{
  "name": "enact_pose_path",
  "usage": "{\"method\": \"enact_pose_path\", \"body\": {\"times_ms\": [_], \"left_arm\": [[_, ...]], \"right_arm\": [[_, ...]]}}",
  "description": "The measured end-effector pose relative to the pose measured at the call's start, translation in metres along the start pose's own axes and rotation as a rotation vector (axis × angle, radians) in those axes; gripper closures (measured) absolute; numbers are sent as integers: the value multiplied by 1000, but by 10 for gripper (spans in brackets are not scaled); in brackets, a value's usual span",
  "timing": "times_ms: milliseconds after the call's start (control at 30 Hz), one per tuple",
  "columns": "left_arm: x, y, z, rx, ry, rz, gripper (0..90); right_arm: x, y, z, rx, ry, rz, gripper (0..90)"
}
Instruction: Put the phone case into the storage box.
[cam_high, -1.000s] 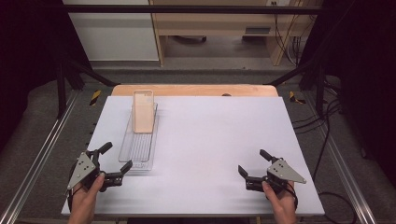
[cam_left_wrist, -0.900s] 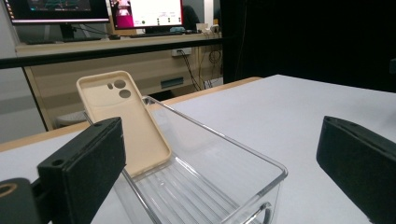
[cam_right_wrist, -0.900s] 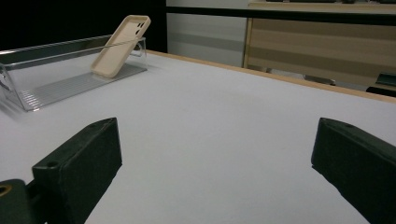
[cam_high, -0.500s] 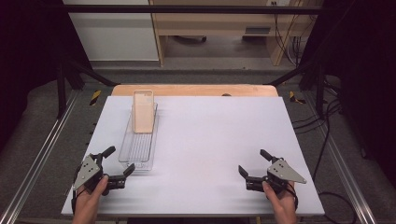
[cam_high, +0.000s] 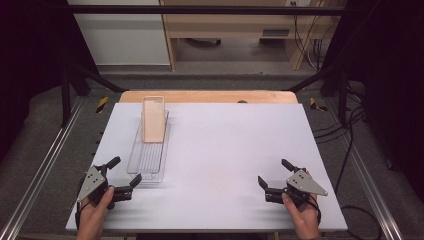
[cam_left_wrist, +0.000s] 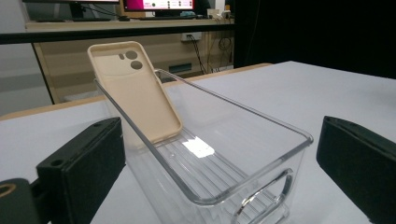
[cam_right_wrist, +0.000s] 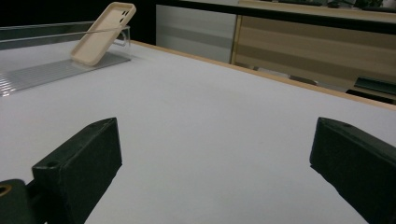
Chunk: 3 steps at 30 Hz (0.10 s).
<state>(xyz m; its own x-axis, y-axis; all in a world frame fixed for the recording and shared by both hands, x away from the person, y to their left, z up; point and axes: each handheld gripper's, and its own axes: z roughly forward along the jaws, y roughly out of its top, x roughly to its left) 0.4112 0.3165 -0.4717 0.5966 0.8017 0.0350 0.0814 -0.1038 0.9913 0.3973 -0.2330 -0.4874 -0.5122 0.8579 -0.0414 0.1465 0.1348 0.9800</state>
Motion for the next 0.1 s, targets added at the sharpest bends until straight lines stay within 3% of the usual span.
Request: {"method": "enact_pose_path", "body": {"times_ms": [100], "left_arm": [[1,2,0,-15,6,-4,12]], "right_arm": [[-4,-1,-2,-9,-19,8,21]]}}
